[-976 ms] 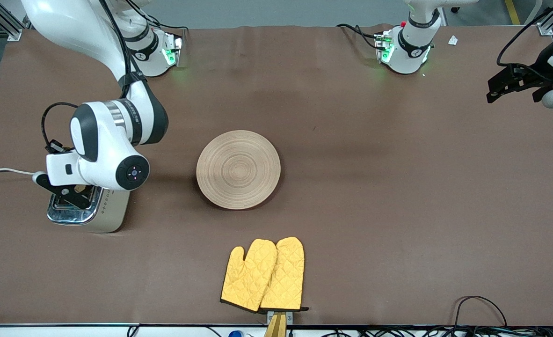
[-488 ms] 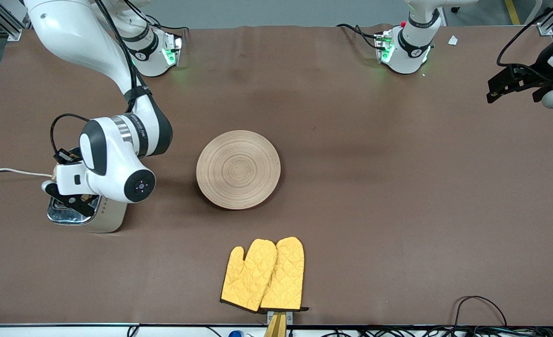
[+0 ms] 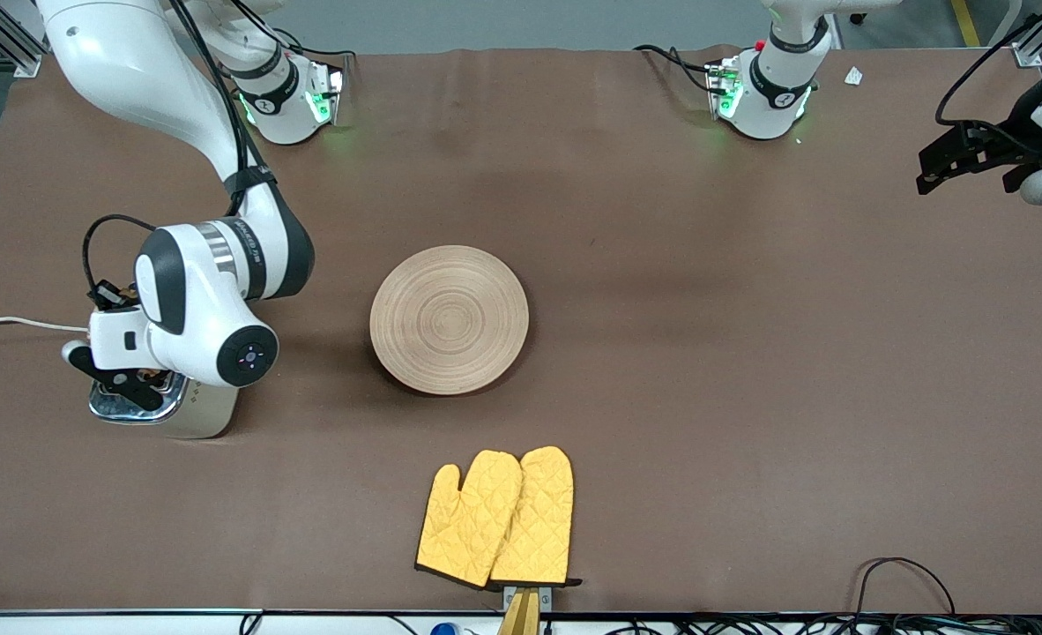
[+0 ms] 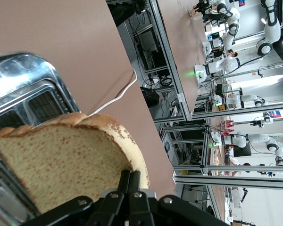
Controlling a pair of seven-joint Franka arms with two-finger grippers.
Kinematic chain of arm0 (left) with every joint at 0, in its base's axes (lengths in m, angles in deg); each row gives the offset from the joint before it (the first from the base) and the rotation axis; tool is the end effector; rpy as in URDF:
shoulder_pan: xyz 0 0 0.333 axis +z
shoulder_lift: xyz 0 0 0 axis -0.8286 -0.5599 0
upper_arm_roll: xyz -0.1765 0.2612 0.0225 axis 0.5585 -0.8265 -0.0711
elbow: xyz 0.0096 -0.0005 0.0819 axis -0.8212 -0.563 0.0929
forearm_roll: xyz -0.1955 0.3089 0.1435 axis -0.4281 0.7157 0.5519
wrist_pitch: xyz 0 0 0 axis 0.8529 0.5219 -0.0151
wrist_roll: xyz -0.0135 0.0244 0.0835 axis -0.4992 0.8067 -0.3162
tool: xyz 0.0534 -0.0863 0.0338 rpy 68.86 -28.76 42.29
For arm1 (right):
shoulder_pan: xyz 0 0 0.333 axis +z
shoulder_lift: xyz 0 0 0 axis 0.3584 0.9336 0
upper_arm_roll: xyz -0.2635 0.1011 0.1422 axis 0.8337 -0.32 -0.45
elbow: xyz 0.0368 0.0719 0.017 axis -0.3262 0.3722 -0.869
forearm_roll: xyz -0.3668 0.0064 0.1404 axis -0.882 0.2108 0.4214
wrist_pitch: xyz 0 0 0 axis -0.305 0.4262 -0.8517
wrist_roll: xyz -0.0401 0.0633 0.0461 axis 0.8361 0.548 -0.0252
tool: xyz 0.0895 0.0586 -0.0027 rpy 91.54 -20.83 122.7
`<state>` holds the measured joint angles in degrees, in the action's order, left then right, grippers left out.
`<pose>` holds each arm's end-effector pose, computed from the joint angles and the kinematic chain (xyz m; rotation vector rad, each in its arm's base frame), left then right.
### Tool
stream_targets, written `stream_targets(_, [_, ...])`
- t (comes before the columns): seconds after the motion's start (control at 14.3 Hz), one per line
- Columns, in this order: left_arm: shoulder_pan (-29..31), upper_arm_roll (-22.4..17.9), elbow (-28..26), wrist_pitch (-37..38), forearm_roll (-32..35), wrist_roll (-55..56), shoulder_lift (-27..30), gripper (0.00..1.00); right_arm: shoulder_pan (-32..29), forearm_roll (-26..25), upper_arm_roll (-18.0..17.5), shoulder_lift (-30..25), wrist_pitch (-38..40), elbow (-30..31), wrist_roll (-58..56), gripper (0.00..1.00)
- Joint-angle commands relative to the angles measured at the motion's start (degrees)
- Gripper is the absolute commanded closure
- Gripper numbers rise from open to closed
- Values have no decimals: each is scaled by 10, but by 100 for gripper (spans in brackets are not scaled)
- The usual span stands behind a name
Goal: Move plate and put bread in toaster
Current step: 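Lower the bread into the toaster slot with the right gripper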
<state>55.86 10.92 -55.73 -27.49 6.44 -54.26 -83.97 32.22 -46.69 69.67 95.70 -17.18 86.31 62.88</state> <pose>0.5216 -0.0505 0.6654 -3.1118 0.0310 0.1033 0.6363 0.0857 0.3914 1.9627 -0.5962 -0.1233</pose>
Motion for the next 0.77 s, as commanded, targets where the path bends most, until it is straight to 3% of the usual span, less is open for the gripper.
stream_targets(0.0, [0,1,-5,-2,-6,7,6,0,-9,-21,-7,8,7,-11,-17,100])
stream_targets(0.7, [0,2,-5,-2,-6,7,5,0,-15,-30,-7,9,3,-14,-30,100])
